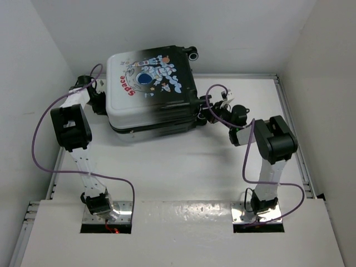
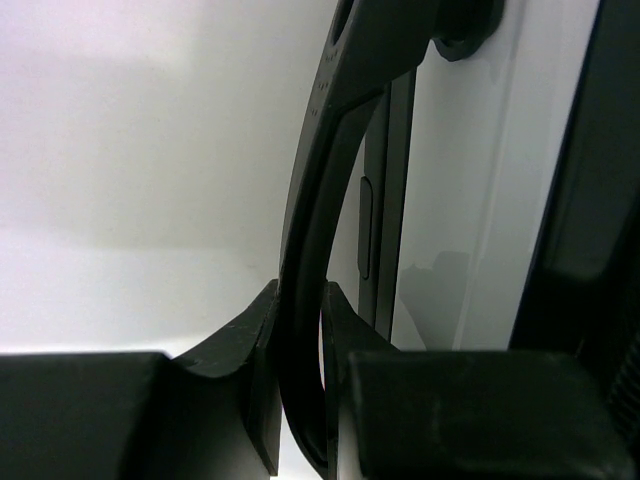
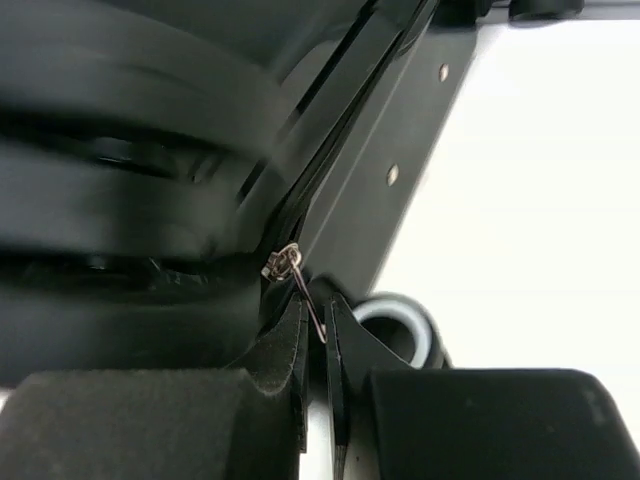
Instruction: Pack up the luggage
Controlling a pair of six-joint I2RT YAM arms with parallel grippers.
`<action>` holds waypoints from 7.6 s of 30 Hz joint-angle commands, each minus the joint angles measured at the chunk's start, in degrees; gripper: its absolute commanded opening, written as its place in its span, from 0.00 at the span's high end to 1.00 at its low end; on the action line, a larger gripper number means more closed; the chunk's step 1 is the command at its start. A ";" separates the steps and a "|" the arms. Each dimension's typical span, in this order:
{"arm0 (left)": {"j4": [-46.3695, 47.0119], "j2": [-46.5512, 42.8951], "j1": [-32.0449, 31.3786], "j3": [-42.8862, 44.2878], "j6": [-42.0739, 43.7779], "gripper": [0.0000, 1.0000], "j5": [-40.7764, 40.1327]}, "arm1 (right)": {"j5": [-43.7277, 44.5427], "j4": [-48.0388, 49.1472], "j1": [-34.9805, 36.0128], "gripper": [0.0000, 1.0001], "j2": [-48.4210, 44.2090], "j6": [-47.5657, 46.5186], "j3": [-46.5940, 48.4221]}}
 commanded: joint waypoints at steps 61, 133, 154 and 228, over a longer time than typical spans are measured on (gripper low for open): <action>17.69 -0.49 -0.36 5.69 -12.11 0.16 2.63 | -20.21 -70.22 -3.65 0.85 19.64 13.77 42.98; 16.45 -38.19 -8.19 -46.76 -14.38 0.99 18.64 | -19.22 -36.48 -11.38 1.00 39.88 37.22 58.85; 41.86 -7.07 -8.98 -16.18 -29.96 0.67 25.15 | -16.64 -42.69 -15.76 0.93 -5.76 16.00 10.28; 18.84 -29.84 -9.15 -21.71 -9.57 0.00 0.19 | 26.72 -90.08 0.23 1.00 -30.66 -34.15 26.53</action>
